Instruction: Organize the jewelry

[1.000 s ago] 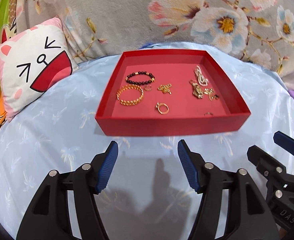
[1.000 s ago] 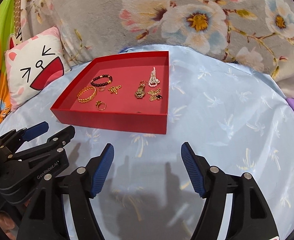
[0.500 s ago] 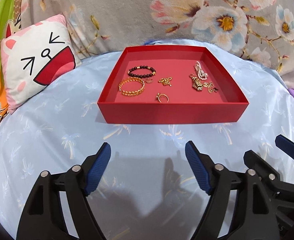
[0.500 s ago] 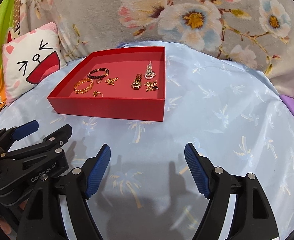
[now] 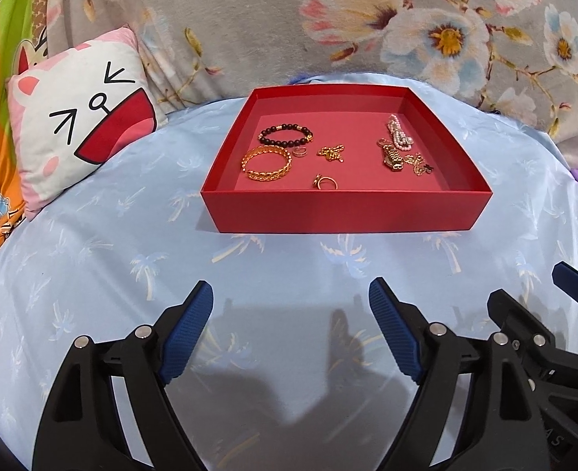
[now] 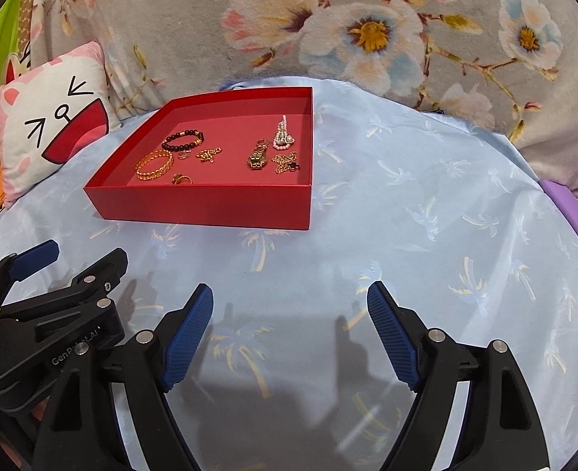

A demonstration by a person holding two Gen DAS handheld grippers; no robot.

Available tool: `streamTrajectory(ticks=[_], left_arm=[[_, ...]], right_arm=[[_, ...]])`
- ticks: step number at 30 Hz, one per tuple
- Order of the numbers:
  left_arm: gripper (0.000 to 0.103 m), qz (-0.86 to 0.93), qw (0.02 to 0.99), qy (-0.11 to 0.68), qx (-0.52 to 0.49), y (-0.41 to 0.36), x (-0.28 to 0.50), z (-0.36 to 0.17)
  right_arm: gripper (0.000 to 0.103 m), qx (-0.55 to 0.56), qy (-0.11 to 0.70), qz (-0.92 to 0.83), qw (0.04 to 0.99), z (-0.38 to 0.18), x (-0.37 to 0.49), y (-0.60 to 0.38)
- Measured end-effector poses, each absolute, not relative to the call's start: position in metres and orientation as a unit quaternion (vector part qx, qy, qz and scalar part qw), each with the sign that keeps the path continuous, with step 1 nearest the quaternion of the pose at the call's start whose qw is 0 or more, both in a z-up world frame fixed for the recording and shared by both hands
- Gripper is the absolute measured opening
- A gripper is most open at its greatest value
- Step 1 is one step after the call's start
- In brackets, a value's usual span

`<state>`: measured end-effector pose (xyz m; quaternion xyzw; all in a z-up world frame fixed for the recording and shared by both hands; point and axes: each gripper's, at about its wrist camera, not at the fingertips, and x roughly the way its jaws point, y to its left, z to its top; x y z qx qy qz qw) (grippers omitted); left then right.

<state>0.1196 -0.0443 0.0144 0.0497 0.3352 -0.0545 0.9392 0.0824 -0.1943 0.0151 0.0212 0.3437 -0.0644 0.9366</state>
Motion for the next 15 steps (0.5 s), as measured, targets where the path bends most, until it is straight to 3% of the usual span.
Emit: streamTrajectory(ticks=[15], left_arm=[[0.08, -0.04, 0.938, 0.341, 0.056, -0.0449, 0.1214, 0.0117]], right_arm=[[0.079, 0.015, 0.352, -0.066, 0.933, 0.0113, 0.0851, -0.1923]])
